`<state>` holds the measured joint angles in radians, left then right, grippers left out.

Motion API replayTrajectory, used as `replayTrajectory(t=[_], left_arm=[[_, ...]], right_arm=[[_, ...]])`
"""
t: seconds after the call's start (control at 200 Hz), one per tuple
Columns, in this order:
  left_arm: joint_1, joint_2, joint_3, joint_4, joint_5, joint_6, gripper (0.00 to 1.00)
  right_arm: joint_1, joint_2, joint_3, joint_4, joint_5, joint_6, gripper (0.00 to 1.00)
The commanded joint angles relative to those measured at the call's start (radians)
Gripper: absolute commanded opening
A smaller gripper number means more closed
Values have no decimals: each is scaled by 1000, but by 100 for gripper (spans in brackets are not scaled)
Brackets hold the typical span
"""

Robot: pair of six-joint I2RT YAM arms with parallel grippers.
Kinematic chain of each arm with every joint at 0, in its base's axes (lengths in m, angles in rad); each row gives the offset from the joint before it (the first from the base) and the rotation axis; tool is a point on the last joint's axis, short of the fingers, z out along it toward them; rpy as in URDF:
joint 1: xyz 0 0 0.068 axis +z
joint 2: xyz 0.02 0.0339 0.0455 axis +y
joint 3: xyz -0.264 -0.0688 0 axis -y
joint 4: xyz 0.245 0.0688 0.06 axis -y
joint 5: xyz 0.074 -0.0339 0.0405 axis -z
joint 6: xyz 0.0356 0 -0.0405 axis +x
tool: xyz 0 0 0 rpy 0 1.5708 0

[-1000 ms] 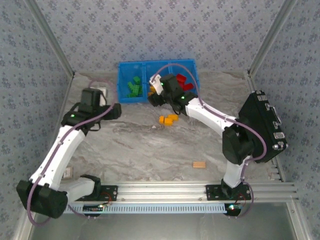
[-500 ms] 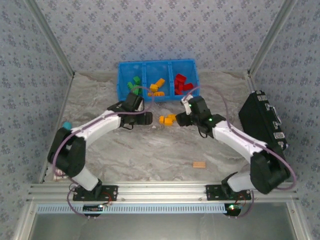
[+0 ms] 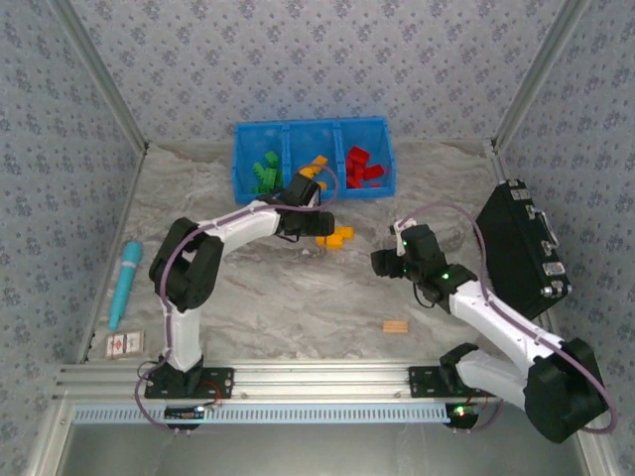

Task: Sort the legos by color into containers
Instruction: Pick up the lego from the center of the table.

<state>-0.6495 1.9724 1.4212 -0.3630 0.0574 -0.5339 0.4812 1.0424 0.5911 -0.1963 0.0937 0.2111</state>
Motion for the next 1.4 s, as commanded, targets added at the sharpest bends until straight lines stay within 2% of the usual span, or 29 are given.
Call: replayTrajectory(t=[0.0,0.275,0.605,1.155,1.395], left_arm=[[-15,38,49,-26,26,-20,79],[-21,91,83,-70,4,-22,76],[-21,141,111,-100,-8,-11,56],[-25,112,12,-70,19,-44,37],[-25,120,39,-77,-6,-21,27]], right_arm=[[-20,-24,-10,-14,12,28,77],[-47,-20,-14,0,-8,19,77],[-61,-22,-14,-17,-6,19,77],[-81,4,-4,-9,-17,10,77],[-83,-8,-4,-38,-7,8,78]])
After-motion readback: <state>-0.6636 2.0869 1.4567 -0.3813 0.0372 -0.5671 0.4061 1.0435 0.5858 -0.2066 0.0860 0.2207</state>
